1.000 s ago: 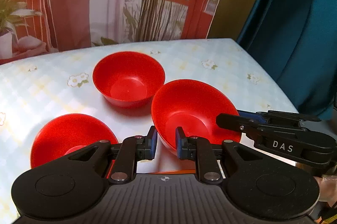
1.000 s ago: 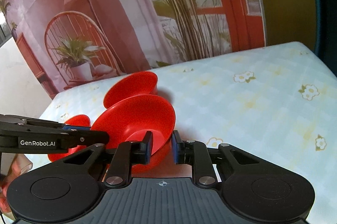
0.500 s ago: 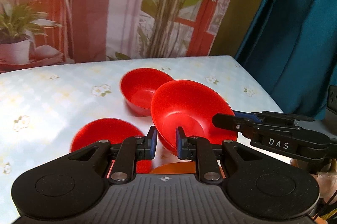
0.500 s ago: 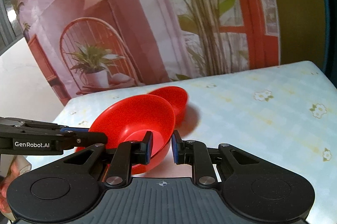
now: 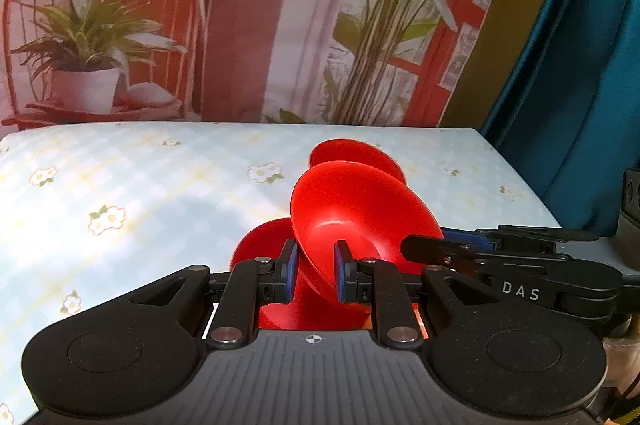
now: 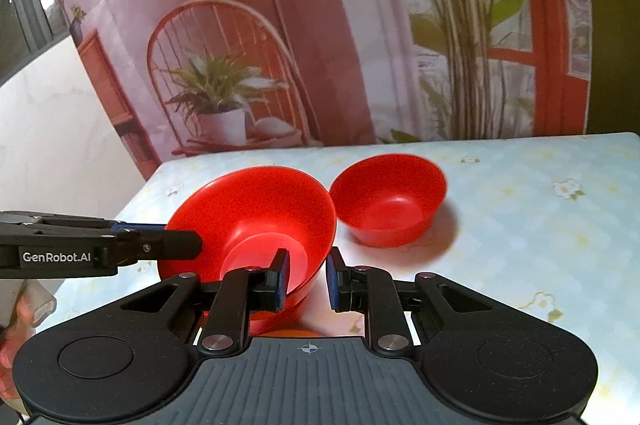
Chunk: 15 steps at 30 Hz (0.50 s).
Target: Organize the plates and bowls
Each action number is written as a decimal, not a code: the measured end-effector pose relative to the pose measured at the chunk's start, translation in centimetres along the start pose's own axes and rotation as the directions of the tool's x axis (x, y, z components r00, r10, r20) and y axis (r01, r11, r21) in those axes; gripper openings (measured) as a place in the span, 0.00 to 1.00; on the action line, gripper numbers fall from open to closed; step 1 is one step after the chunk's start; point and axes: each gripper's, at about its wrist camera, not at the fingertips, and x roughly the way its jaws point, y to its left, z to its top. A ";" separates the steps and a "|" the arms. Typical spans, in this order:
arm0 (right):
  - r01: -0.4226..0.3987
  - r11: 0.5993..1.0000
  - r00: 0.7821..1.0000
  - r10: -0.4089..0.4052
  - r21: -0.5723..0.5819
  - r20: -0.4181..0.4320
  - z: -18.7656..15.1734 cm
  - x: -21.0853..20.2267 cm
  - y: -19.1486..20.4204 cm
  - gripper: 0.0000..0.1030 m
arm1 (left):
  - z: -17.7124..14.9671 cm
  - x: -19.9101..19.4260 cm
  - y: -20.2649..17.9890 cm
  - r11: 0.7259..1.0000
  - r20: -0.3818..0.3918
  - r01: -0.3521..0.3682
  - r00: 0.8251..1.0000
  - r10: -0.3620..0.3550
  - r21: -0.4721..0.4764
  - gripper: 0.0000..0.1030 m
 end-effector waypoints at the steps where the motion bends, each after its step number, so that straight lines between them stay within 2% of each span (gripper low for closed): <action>1: 0.002 1.000 1.000 -0.002 -0.003 -0.006 -0.2 0.3 0.2 0.18 | -0.1 0.1 0.3 1.000 -0.001 -0.001 1.000 0.001 -0.006 0.19; 15: 0.012 0.999 0.998 -0.015 -0.038 -0.066 -0.9 3.0 1.9 0.18 | -1.3 1.0 2.1 0.999 -0.032 -0.025 0.999 0.024 -0.031 0.19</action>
